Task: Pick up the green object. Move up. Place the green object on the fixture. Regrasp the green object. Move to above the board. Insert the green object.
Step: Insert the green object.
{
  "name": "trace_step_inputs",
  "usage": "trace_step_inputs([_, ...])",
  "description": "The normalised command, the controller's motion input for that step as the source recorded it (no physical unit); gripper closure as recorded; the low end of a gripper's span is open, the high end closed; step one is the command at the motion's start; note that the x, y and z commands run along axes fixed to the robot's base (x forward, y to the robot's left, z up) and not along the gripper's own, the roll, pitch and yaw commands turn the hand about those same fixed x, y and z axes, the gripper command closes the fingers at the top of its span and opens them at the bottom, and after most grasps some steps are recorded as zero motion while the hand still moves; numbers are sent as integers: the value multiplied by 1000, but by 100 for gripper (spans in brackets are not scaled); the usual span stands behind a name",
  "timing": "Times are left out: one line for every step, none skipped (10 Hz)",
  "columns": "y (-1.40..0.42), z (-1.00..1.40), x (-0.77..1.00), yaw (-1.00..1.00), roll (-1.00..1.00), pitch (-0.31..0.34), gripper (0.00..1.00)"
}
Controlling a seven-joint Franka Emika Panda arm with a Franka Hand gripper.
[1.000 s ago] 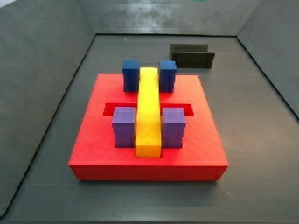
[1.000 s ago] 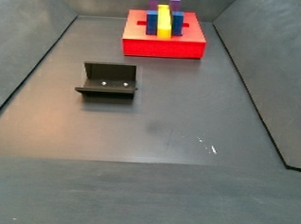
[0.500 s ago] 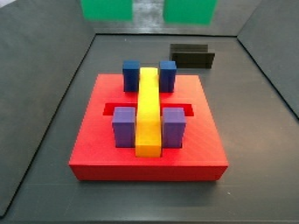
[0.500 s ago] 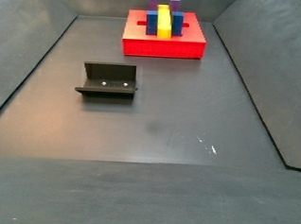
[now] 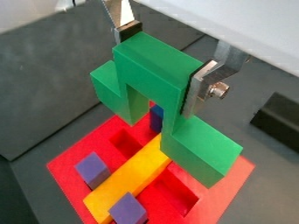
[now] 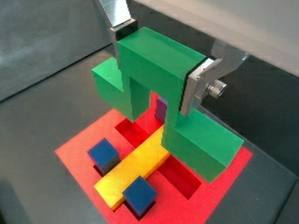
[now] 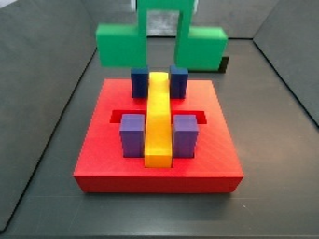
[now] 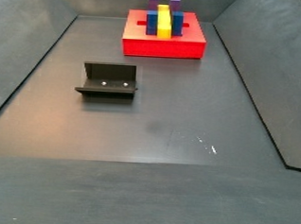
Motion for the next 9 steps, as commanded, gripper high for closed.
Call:
trace_step_inputs([0,-489,-43,-31,-287,-123,100])
trace_step_inputs([0,-483,-46,-23,-281,-129,100])
trace_step_inputs([0,-486,-6,-6,-256,-109,100])
trace_step_inputs([0,-471,-3,0,-231,-91,100])
trace_step_inputs([0,-446,0,0,-191,-73,100])
trace_step_inputs([0,-400,0,0,-167,-66,100])
trace_step_inputs([0,-340,-23,0,-51,-6,100])
trace_step_inputs([-3,-351,-43,0,0,0,100])
trace_step_inputs([-3,-354,-69,0,0,0,100])
